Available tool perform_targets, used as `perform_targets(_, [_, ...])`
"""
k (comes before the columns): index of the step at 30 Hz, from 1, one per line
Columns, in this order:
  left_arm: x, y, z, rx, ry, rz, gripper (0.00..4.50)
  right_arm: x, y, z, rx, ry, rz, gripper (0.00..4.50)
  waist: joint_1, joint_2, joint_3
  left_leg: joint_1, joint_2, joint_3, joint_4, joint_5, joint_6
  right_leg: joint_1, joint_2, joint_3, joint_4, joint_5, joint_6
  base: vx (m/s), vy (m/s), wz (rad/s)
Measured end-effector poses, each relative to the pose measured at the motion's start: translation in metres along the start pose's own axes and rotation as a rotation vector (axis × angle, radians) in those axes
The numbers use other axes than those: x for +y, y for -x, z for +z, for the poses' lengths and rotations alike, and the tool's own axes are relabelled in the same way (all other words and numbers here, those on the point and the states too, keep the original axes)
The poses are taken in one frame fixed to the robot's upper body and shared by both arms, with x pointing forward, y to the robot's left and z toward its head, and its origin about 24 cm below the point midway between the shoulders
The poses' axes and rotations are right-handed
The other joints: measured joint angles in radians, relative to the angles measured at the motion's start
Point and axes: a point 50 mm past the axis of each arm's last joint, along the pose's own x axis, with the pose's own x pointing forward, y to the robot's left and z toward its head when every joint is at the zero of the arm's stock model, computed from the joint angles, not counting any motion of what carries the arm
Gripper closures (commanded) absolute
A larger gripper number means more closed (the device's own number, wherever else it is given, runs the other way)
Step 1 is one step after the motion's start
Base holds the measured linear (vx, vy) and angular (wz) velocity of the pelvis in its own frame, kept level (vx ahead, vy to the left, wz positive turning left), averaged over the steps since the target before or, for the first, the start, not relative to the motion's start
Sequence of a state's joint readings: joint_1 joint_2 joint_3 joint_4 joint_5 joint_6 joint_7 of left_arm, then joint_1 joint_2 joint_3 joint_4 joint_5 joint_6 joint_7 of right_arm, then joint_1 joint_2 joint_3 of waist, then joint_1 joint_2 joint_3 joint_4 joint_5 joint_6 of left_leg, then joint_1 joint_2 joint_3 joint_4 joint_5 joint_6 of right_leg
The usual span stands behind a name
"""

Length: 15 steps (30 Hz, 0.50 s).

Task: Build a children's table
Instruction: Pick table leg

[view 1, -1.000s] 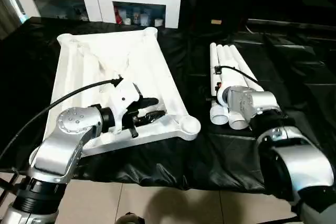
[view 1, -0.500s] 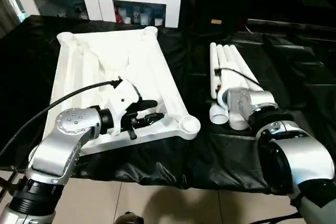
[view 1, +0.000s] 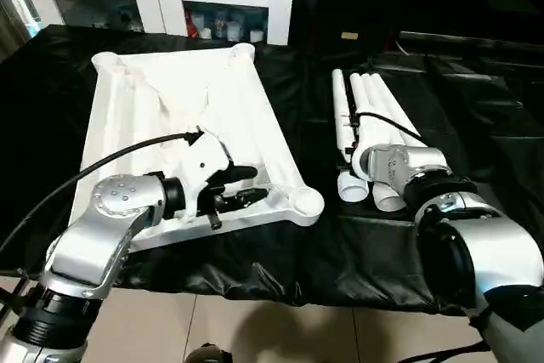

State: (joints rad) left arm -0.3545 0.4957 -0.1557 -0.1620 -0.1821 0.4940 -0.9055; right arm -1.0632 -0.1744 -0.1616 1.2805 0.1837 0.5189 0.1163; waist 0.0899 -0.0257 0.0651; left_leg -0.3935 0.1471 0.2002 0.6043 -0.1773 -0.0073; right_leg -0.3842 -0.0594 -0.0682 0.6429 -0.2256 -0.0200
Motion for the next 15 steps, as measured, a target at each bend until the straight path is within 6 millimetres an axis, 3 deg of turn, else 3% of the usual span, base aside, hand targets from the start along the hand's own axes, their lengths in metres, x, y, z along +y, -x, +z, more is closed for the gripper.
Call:
perform_targets(10, [0.008, -0.019, 0.008, -0.100, 0.042, 0.092, 1.05, -0.004, 0.000, 0.003, -0.069, -0.117, 0.059, 2.31, 0.002, -0.003, 0.001, -0.001, 0.000, 0.000, 0.002, 0.000, 0.000, 0.000, 0.000, 0.000, 0.001, 0.000, 0.000, 0.000, 0.000, 0.00])
perform_targets(14, [0.023, -0.032, 0.014, -0.128, 0.098, 0.186, 0.89, -0.002, 0.004, 0.019, -0.213, -0.182, 0.168, 2.47, 0.005, -0.003, 0.001, -0.001, 0.001, 0.000, 0.003, 0.000, 0.000, -0.001, 0.000, 0.000, 0.003, 0.000, 0.000, 0.000, 0.000, 0.00])
perform_targets(15, [0.026, -0.035, 0.017, -0.143, 0.115, 0.215, 0.73, -0.002, 0.007, 0.025, -0.254, -0.193, 0.197, 2.71, 0.004, -0.003, 0.001, -0.001, 0.001, 0.000, 0.003, 0.000, 0.000, -0.001, 0.000, 0.000, 0.003, 0.000, 0.000, 0.000, 0.000, 0.00])
